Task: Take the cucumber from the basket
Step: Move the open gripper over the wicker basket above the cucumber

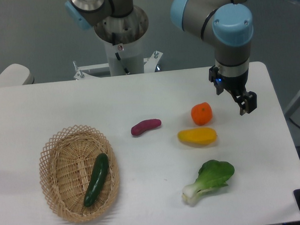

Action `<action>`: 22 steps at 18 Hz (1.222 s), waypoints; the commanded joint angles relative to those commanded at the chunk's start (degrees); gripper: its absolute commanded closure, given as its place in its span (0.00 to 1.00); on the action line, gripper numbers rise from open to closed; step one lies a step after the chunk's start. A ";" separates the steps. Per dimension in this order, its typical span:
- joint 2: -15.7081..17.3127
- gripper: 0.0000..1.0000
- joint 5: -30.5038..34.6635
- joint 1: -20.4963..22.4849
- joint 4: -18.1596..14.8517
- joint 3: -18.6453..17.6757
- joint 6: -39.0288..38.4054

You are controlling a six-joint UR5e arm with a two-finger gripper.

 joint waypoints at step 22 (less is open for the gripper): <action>0.61 0.00 -8.34 -11.86 -1.32 -2.89 -43.21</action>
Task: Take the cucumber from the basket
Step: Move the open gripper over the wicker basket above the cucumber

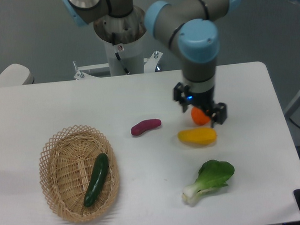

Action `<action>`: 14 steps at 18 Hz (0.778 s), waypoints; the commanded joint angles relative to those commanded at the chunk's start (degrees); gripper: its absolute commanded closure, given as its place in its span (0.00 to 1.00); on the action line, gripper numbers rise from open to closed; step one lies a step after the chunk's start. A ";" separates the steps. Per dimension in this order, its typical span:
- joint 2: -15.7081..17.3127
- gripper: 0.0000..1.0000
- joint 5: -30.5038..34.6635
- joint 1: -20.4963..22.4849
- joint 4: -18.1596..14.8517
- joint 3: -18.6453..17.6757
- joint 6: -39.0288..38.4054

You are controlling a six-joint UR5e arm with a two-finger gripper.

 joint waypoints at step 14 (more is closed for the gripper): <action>-4.64 0.00 -3.96 -16.61 8.70 -2.74 -31.32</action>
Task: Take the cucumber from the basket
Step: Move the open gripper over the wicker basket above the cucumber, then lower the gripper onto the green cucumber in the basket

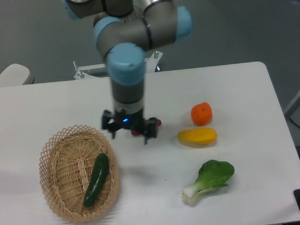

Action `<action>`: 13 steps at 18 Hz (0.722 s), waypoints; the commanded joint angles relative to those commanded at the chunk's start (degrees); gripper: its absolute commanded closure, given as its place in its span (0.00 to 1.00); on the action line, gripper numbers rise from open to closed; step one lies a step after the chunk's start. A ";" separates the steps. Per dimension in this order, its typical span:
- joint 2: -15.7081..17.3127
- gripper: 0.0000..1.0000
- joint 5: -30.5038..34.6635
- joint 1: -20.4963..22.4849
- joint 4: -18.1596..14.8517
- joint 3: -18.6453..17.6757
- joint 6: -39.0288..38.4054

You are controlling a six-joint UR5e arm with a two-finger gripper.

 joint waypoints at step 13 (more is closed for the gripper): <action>-8.97 0.00 2.10 -5.63 7.30 0.88 1.23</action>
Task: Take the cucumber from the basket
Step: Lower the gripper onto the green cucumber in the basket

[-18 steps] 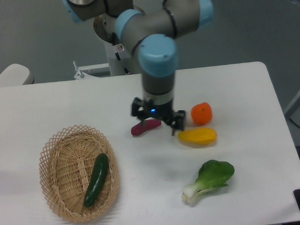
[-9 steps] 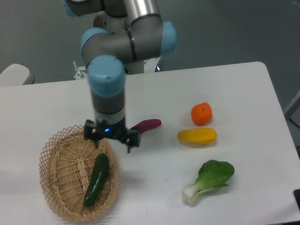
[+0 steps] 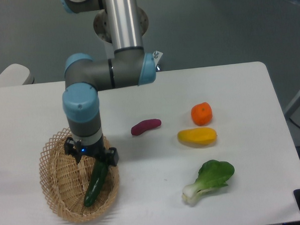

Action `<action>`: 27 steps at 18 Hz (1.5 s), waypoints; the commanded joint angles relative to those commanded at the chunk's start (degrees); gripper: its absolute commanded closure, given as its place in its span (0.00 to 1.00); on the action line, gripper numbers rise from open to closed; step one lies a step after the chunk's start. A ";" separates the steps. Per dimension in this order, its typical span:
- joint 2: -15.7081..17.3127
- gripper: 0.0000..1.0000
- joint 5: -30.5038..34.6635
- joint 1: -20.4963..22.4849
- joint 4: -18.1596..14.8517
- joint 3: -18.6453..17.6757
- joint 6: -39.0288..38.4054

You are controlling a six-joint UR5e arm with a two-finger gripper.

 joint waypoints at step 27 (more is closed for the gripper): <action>-4.31 0.68 2.91 -0.44 1.67 1.49 2.72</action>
